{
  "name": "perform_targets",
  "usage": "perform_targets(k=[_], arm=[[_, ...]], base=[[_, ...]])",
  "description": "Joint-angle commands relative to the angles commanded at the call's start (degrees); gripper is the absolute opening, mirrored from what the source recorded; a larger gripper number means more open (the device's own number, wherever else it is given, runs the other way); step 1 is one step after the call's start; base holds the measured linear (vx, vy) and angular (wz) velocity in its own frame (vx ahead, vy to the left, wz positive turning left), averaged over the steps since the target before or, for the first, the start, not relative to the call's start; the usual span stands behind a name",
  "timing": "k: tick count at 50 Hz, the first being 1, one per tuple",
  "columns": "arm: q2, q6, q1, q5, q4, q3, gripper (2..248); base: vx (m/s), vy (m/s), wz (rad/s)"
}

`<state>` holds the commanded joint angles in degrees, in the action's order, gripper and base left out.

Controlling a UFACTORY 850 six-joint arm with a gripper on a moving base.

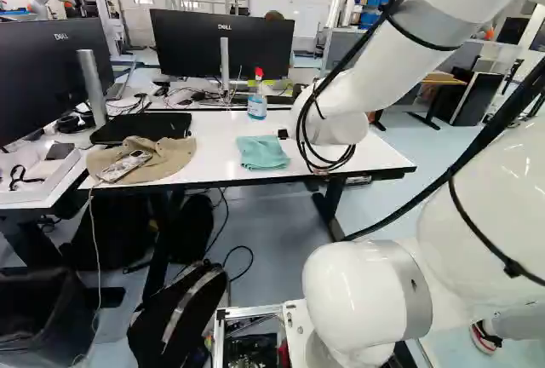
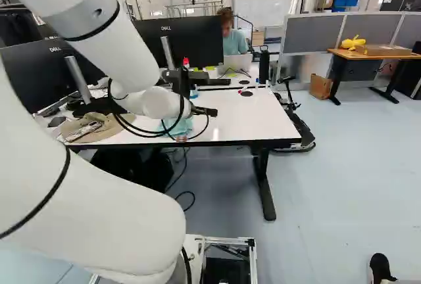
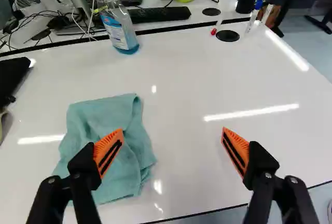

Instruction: Clean the table with the green towel

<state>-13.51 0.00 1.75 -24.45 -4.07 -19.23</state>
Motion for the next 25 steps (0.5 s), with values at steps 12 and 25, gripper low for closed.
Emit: perform_targets(k=[12, 25], arm=[[-0.62, 0.0, -0.44, -6.4, 1.02, 3.56, 247], [-1.2, 0.0, -0.85, -12.38, 1.97, 6.89, 247]], base=[[0.0, 0.0, 0.0], [0.0, 0.0, 0.0]])
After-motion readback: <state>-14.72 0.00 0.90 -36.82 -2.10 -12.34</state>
